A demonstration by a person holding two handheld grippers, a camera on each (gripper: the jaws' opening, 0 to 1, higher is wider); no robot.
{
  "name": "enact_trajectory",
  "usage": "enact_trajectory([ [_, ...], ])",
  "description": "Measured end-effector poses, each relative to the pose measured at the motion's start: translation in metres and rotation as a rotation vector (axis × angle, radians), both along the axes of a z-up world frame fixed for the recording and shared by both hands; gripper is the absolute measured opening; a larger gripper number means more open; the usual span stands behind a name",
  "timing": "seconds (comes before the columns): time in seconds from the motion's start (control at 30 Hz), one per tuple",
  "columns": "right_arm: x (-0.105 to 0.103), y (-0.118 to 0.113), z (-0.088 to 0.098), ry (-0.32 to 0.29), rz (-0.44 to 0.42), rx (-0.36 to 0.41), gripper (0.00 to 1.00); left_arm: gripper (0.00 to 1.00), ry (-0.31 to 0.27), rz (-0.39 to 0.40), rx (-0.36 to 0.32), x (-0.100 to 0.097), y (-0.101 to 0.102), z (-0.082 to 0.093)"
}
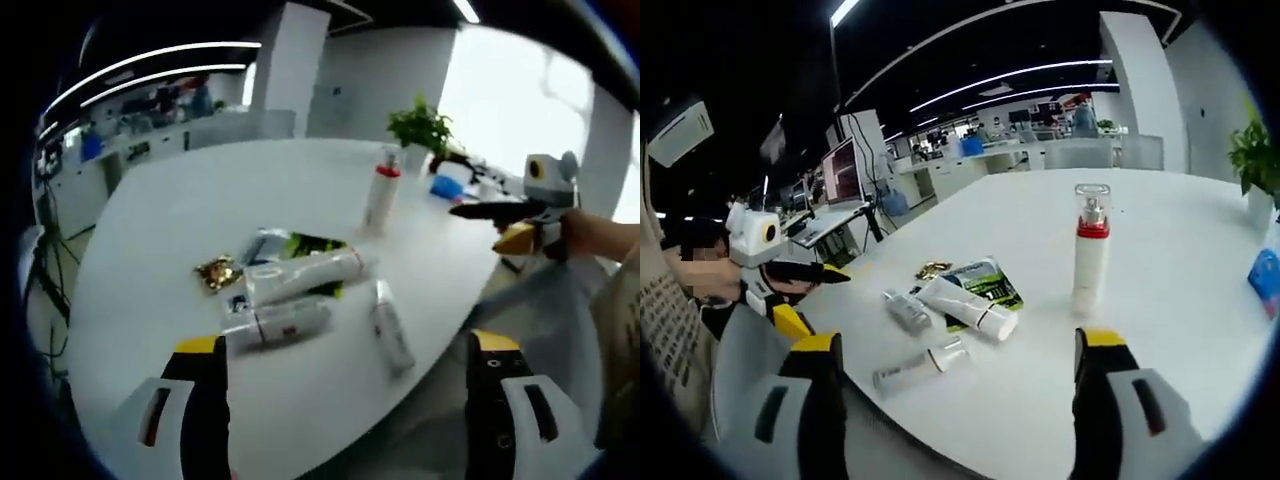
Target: Arrange the skincare products in the storage area until every visible bottle or jar stands upright without overlapping.
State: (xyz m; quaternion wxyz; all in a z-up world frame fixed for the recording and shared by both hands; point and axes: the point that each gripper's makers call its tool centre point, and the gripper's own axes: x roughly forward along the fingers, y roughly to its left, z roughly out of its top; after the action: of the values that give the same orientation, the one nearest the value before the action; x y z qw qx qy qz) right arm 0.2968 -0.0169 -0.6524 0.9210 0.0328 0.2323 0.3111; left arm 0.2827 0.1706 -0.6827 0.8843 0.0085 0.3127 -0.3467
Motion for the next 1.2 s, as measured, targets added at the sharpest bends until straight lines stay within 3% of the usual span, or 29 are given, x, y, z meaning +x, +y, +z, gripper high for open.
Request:
enact_trajectory([
  [0.93, -0.007, 0.004, -0.004, 0.015, 0.027, -0.044, 0.95, 0.97, -0.044, 0.060, -0.029, 0.003, 0.017, 0.014],
  [1.2, 0.002, 0.009, -0.010, 0.033, 0.101, -0.135, 0.90, 0.97, -0.062, 0.070, -0.044, 0.004, 0.019, 0.018],
])
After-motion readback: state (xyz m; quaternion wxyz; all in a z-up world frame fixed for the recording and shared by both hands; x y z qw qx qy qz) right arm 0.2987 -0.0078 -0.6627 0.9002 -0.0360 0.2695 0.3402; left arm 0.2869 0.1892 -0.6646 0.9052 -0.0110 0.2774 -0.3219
